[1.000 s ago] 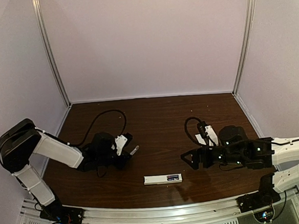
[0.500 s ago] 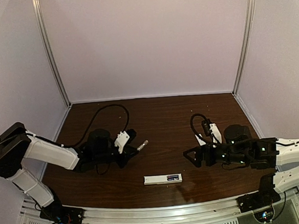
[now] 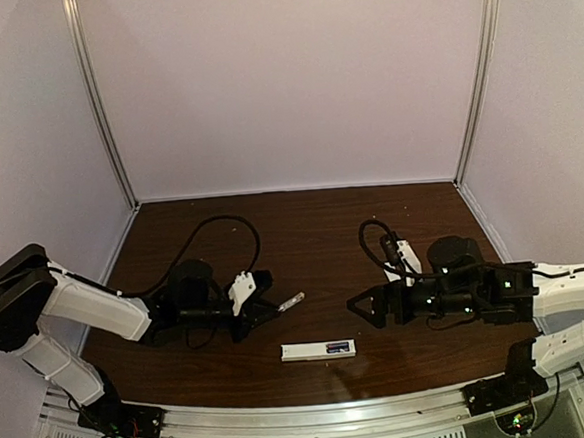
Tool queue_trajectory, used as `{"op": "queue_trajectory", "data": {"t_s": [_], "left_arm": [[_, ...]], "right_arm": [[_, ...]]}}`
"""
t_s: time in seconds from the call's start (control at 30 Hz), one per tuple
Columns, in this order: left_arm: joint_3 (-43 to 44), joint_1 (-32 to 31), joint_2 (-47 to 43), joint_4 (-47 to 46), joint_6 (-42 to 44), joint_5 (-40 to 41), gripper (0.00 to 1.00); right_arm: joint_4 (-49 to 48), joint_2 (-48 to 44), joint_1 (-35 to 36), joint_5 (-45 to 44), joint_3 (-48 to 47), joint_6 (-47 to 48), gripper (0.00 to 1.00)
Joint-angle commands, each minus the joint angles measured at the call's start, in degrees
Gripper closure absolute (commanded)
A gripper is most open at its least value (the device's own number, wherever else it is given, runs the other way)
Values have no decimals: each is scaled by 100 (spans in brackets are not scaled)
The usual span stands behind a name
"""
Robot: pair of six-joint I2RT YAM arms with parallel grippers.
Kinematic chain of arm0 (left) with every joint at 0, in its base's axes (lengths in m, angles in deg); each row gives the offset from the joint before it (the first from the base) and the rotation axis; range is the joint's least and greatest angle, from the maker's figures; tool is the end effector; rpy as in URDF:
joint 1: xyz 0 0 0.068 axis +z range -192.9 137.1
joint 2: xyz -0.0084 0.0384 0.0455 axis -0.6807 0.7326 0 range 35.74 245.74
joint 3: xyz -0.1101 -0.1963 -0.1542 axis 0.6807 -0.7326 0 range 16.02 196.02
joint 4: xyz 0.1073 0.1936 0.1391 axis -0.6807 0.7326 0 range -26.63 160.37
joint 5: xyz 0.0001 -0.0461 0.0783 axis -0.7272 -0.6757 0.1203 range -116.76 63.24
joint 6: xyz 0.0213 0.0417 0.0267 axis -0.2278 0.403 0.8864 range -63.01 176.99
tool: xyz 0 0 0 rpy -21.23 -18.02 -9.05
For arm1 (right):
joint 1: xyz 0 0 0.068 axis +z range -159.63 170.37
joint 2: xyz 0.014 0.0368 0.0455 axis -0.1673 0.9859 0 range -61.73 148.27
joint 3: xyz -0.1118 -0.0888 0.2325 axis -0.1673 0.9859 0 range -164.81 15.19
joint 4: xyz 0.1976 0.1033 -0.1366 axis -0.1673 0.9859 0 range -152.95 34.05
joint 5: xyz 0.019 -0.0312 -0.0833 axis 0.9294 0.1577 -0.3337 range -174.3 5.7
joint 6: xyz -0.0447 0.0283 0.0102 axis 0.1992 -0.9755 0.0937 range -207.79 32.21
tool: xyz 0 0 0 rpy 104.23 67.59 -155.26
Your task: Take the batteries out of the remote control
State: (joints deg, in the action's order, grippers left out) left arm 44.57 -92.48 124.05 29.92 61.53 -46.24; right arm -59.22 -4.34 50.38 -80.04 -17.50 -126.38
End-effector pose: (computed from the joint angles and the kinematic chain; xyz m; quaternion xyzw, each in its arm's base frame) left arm 0.1749 -0.2238 0.1483 0.4603 0.7050 -0.3320 0.4253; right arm 0.1085 0.1933 0.2359 -0.1783 0.8400 0.4085 0.3093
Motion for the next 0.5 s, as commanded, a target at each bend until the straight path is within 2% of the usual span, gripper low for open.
{"op": "queue_trajectory", "data": {"t_s": [0.0, 0.23, 0.47], "left_arm": [[-67, -115, -241, -516, 364, -584, 100], [-108, -194, -383, -776, 502, -832, 100], [-129, -383, -436, -847, 652, -609, 100]], "right_arm": [[-22, 70, -50, 704, -203, -273, 0], [-209, 358, -161, 1392, -395, -888, 0], [-283, 1150, -222, 1923, -896, -1318, 0]]}}
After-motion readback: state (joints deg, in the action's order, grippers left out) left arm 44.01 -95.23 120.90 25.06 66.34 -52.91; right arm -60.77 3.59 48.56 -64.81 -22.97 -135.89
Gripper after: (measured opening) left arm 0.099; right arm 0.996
